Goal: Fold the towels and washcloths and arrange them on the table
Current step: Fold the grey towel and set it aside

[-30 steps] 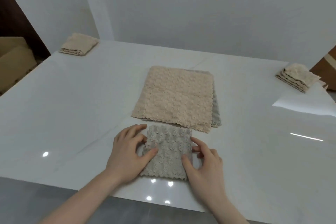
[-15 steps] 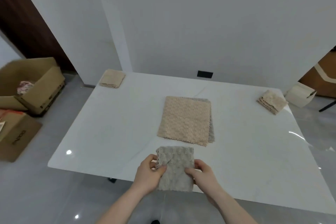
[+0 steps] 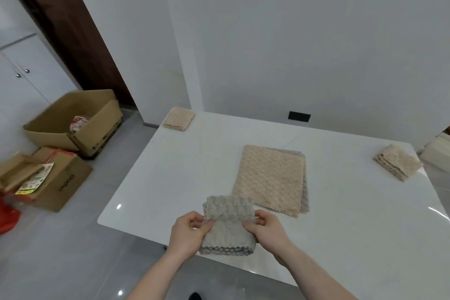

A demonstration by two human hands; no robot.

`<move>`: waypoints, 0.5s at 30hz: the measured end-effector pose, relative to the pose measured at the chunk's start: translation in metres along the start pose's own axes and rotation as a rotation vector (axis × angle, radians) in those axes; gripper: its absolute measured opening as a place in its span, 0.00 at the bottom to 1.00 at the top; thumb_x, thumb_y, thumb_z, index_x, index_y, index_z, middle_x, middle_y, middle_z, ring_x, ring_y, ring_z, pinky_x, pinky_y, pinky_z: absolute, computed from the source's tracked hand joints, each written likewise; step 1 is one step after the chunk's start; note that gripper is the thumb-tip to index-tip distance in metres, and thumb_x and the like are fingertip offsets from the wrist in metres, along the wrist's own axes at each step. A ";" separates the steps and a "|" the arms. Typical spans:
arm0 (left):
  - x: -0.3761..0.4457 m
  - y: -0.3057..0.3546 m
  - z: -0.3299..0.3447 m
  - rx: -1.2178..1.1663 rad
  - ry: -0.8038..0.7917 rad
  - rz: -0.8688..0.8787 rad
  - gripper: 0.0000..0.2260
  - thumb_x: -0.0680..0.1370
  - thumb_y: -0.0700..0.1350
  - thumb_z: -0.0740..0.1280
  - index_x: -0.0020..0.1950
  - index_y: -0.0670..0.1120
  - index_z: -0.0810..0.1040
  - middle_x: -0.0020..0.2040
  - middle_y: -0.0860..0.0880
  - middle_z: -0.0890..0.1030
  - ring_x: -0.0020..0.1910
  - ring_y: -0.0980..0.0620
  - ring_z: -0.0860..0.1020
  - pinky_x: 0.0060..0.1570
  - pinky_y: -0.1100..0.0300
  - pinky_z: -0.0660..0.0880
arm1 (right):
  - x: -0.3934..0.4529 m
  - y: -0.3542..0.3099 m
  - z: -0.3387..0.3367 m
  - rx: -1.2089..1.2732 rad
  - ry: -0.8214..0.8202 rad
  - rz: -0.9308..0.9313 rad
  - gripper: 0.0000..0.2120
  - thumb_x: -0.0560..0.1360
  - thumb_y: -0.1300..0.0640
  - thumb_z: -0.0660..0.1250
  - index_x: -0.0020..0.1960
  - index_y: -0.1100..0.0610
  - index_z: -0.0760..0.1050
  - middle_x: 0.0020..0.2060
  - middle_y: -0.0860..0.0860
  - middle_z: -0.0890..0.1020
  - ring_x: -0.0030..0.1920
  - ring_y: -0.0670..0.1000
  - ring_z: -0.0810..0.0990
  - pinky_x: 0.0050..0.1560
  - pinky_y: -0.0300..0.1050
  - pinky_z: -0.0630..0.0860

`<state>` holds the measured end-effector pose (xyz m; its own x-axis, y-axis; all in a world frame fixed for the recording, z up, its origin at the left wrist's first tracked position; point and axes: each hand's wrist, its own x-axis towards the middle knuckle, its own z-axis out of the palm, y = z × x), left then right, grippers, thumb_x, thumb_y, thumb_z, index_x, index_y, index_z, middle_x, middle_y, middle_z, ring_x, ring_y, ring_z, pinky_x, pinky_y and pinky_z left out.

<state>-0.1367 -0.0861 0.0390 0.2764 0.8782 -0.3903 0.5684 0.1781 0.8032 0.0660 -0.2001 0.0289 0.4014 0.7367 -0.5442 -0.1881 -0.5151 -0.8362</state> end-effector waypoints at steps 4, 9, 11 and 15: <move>0.027 -0.002 -0.030 0.000 0.020 0.021 0.08 0.72 0.44 0.79 0.37 0.45 0.81 0.35 0.49 0.84 0.37 0.54 0.81 0.35 0.67 0.72 | 0.015 -0.023 0.031 0.001 0.000 -0.042 0.09 0.72 0.59 0.75 0.52 0.51 0.84 0.44 0.52 0.89 0.47 0.51 0.88 0.52 0.51 0.84; 0.069 -0.010 -0.079 0.030 -0.001 0.050 0.08 0.73 0.45 0.78 0.39 0.46 0.82 0.37 0.49 0.85 0.39 0.54 0.82 0.35 0.68 0.72 | 0.041 -0.041 0.084 0.024 0.024 -0.040 0.07 0.74 0.59 0.74 0.52 0.54 0.84 0.45 0.52 0.89 0.48 0.52 0.88 0.55 0.55 0.84; 0.090 -0.014 -0.104 0.042 -0.024 0.053 0.07 0.73 0.46 0.78 0.40 0.46 0.82 0.39 0.50 0.85 0.40 0.54 0.82 0.36 0.68 0.73 | 0.052 -0.047 0.114 0.037 0.040 -0.033 0.08 0.74 0.59 0.74 0.52 0.55 0.84 0.46 0.53 0.89 0.48 0.53 0.88 0.56 0.57 0.84; 0.135 -0.024 -0.157 0.065 -0.089 0.042 0.08 0.73 0.50 0.78 0.44 0.48 0.83 0.43 0.50 0.85 0.43 0.53 0.83 0.39 0.63 0.75 | 0.073 -0.057 0.174 0.088 0.107 -0.042 0.09 0.74 0.58 0.75 0.53 0.55 0.84 0.47 0.54 0.88 0.49 0.53 0.87 0.55 0.56 0.84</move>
<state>-0.2345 0.0981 0.0372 0.3669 0.8410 -0.3977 0.6030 0.1106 0.7901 -0.0496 -0.0405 0.0253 0.5033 0.7032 -0.5021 -0.2449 -0.4411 -0.8634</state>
